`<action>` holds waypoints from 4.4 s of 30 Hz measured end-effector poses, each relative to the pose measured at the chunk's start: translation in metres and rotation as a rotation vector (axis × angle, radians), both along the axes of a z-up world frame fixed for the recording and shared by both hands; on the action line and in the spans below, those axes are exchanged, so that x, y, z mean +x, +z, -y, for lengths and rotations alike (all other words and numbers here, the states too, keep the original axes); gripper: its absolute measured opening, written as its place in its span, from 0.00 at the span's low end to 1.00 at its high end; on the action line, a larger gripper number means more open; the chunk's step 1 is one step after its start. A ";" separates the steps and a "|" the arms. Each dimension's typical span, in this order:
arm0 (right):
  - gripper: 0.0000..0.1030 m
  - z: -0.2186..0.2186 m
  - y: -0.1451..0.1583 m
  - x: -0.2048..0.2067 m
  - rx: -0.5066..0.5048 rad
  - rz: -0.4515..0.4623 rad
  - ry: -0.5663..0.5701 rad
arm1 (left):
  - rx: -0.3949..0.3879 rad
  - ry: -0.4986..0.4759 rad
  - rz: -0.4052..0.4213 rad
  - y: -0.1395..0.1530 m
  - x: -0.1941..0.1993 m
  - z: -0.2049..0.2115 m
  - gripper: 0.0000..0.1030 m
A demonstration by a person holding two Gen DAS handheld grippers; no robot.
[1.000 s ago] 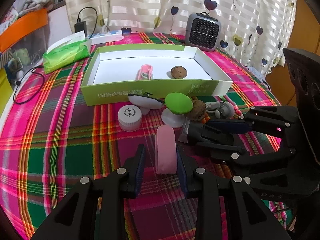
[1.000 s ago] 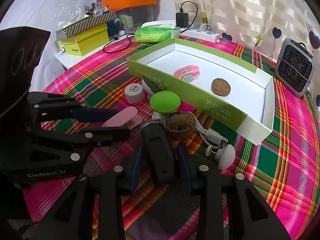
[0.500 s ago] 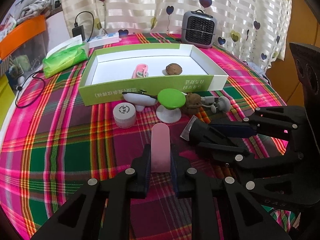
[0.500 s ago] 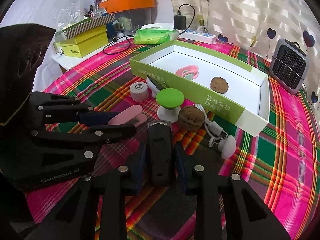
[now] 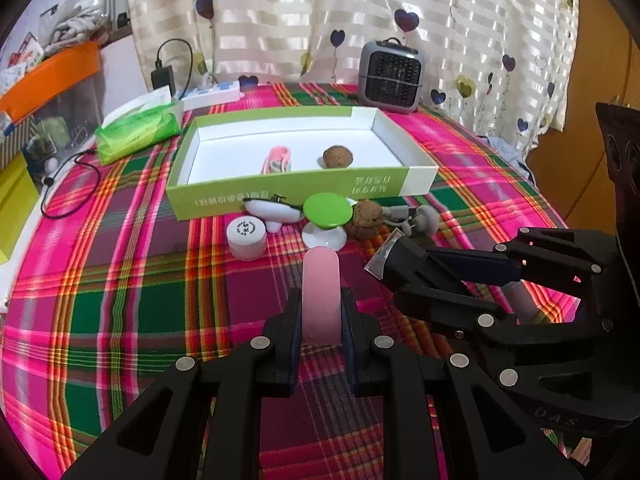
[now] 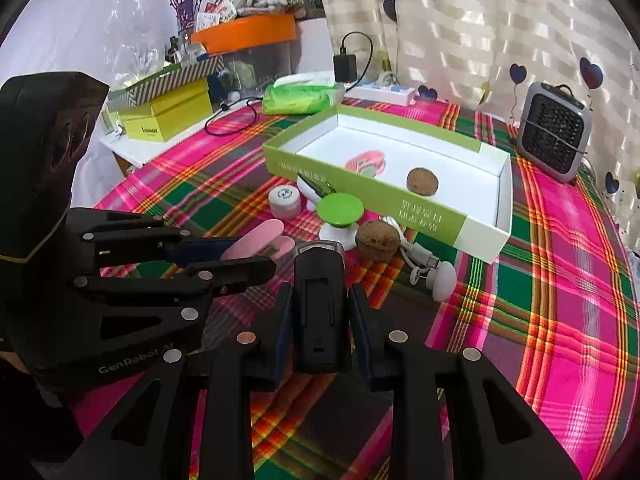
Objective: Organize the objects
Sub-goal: 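Lift and carry the pink case and black cylinder over the box with both tools, then lower the pink case and black cylinder into the box and open both tools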
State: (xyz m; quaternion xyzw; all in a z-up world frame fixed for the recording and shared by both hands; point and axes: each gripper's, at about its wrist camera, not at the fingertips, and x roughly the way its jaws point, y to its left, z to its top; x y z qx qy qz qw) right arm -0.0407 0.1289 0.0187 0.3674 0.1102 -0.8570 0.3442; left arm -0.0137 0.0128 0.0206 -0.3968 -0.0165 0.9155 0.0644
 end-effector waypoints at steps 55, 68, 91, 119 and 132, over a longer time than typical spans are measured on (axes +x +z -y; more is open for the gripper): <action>0.28 0.000 0.026 -0.035 -0.024 -0.061 -0.054 | -0.025 -0.004 -0.077 0.033 -0.036 -0.003 0.15; 0.28 0.002 0.028 -0.050 -0.013 -0.062 -0.057 | -0.033 0.003 -0.075 0.035 -0.049 -0.002 0.15; 0.28 0.016 0.029 -0.086 0.017 -0.062 -0.061 | -0.037 0.033 -0.054 0.033 -0.087 0.009 0.15; 0.28 0.038 0.020 -0.127 0.036 -0.038 -0.076 | -0.050 0.061 -0.039 0.024 -0.130 0.029 0.15; 0.28 0.048 0.003 -0.147 0.039 0.016 -0.085 | -0.046 0.077 -0.020 0.011 -0.146 0.038 0.15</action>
